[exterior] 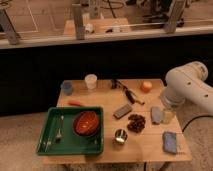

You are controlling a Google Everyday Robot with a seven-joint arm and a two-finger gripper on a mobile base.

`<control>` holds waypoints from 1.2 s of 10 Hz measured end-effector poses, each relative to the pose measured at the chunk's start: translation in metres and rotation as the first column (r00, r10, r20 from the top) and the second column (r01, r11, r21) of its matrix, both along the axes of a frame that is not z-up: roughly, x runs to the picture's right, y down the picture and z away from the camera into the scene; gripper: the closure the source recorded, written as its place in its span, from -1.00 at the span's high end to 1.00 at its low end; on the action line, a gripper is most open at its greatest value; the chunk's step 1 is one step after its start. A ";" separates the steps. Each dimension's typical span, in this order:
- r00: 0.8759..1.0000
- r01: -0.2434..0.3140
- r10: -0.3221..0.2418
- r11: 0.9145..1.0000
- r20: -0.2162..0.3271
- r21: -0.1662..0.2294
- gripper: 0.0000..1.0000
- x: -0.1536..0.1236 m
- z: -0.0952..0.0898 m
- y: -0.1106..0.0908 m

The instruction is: Stack cups into tray

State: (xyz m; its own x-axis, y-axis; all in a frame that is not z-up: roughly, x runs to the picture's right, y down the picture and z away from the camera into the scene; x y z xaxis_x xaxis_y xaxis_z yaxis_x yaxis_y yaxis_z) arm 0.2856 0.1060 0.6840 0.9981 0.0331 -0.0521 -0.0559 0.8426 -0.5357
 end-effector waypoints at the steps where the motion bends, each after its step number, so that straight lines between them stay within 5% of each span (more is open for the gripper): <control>1: 1.000 0.000 0.000 1.000 0.000 0.000 0.60 0.000 0.000 0.000; 6: 1.000 -0.002 0.002 1.000 0.018 0.009 0.60 -0.001 -0.001 0.000; 8: 0.992 -0.016 0.013 1.000 0.124 0.022 0.60 -0.014 -0.002 0.004; 12: 0.946 0.026 -0.028 1.000 0.322 0.009 0.60 -0.097 0.001 0.023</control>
State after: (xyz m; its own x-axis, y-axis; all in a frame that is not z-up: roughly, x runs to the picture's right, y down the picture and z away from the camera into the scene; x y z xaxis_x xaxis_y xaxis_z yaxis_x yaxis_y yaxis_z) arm 0.1882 0.1294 0.6847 0.9622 0.0051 0.2722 0.1418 0.8441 -0.5172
